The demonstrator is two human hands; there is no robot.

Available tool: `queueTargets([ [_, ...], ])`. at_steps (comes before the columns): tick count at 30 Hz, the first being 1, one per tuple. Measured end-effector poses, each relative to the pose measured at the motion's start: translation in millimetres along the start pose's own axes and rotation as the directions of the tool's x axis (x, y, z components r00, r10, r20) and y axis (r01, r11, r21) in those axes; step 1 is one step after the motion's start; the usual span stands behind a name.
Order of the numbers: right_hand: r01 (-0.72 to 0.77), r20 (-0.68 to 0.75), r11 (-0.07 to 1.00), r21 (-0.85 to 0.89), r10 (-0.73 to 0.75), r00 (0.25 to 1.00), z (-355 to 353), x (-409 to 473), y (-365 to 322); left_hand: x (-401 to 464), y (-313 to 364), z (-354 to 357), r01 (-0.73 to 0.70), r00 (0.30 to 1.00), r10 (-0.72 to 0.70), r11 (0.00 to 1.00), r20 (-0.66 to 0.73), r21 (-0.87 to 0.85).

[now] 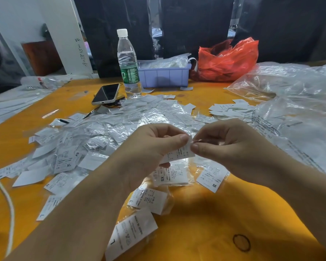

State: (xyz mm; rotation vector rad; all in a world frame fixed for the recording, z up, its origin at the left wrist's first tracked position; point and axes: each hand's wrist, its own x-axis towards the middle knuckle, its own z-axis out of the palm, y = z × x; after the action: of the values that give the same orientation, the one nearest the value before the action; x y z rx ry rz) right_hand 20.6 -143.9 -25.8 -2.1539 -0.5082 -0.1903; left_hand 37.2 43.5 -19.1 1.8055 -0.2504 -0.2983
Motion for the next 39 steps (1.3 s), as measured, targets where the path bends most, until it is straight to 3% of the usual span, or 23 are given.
queueTargets([
  [9, -0.093, 0.005, 0.910, 0.405, 0.099, 0.995, 1.8, 1.2, 0.1, -1.4, 1.4, 1.4, -0.036, 0.999, 0.033, 0.938, -0.016, -0.343],
  [15, -0.144, -0.005, 0.774, 0.616, 0.188, 0.982, 3.0, 1.0, 1.0, -0.4, 2.3, 2.7, -0.076, 0.996, 0.050, 0.896, -0.070, -0.438],
  [21, -0.106, -0.083, 0.801, 0.589, 0.190, 0.978, 5.9, 0.3, 1.3, -0.5, -0.3, 5.5, -0.115, 0.991, 0.091, 0.954, -0.098, -0.278],
  [29, 0.021, -0.223, 0.933, 0.358, 0.064, 0.973, 9.2, -1.8, -2.1, -3.0, 0.9, 5.8, -0.155, 0.986, 0.146, 0.982, -0.083, -0.105],
  [39, 0.033, -0.188, 0.923, 0.383, 0.043, 0.981, 8.8, -2.1, -2.1, -4.7, 3.8, 0.5, -0.158, 0.987, 0.158, 0.986, -0.009, -0.044],
])
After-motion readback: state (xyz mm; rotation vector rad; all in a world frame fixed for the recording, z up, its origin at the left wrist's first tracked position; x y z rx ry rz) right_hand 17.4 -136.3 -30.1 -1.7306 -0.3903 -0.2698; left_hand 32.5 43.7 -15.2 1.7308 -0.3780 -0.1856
